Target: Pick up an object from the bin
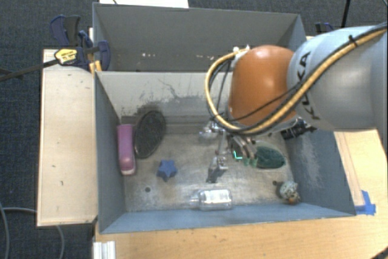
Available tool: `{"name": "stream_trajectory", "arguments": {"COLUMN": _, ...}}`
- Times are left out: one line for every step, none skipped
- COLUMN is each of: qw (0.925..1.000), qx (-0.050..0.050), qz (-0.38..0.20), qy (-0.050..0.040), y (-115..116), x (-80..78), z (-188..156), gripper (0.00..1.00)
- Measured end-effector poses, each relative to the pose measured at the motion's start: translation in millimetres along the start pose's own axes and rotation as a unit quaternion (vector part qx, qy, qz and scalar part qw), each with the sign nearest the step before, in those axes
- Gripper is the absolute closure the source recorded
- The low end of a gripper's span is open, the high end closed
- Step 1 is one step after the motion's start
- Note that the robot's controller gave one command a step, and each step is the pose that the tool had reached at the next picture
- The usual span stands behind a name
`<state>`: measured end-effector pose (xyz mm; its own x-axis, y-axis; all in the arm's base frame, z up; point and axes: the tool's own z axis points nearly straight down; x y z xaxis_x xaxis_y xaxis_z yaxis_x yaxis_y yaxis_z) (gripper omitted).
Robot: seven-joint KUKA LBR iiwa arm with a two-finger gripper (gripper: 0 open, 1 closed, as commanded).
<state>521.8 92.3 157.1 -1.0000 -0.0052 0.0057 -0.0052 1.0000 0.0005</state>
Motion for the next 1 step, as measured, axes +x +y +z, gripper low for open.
{"name": "stream_trajectory", "arguments": {"qw": 0.9549, "qx": 0.000, "qz": -0.297, "qy": -0.0035, "y": 73.9, "x": -9.5, "z": 86.3, "gripper": 0.00}}
